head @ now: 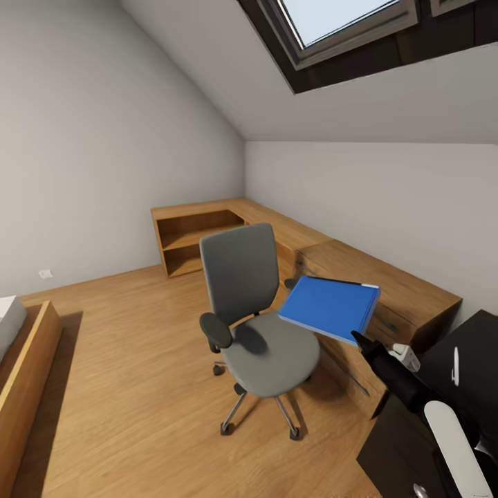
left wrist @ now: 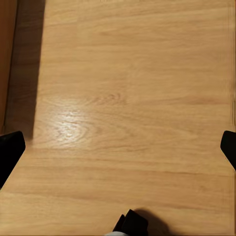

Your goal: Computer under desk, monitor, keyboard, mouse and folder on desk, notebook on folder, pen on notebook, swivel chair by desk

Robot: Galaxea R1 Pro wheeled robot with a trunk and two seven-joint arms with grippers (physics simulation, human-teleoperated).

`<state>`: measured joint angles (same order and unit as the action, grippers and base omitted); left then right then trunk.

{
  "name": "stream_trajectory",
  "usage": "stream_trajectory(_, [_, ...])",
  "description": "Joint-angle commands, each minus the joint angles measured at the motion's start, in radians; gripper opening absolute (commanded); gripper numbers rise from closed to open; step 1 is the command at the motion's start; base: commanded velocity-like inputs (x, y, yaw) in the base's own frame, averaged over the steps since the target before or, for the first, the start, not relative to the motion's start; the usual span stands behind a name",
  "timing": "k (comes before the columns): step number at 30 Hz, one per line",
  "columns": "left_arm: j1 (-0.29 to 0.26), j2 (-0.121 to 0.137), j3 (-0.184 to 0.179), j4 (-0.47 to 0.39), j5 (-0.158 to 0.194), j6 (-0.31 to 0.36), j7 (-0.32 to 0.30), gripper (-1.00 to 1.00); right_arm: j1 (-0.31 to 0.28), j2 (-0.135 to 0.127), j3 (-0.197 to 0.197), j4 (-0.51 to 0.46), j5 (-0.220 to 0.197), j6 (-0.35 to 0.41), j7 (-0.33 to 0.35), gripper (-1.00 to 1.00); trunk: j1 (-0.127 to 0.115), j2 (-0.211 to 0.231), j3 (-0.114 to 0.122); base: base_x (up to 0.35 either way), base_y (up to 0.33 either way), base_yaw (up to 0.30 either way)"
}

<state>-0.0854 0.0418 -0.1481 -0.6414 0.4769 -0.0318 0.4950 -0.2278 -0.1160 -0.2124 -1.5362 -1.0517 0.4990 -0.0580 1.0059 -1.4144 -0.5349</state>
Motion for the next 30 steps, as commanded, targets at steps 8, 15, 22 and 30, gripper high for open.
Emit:
stream_trajectory(8, [0.000, -0.004, -0.012, 0.000, 0.007, -0.012, 0.007, 1.00, -0.001, 0.000, -0.001, 0.001, -0.010, 0.004, -0.006, -1.00, 0.000, -0.001, -0.001, 0.010, 0.000, -0.264])
stream_trajectory(15, [0.000, -0.002, -0.012, 0.000, 0.005, -0.013, 0.007, 1.00, -0.001, -0.001, -0.002, 0.001, -0.010, 0.004, -0.006, -1.00, 0.000, -0.001, -0.001, 0.197, 0.000, -0.275])
stream_trajectory(22, [0.000, -0.003, -0.013, -0.001, 0.006, -0.012, 0.006, 1.00, -0.001, -0.002, -0.024, 0.002, -0.010, 0.004, -0.006, -1.00, -0.015, 0.027, 0.012, 0.032, 0.000, -0.286])
stream_trajectory(30, [0.000, -0.006, -0.014, 0.000, 0.009, -0.005, 0.004, 1.00, -0.001, -0.002, -0.119, 0.019, -0.009, 0.006, -0.005, -1.00, -0.046, 0.083, 0.037, 0.000, 0.000, -0.297])
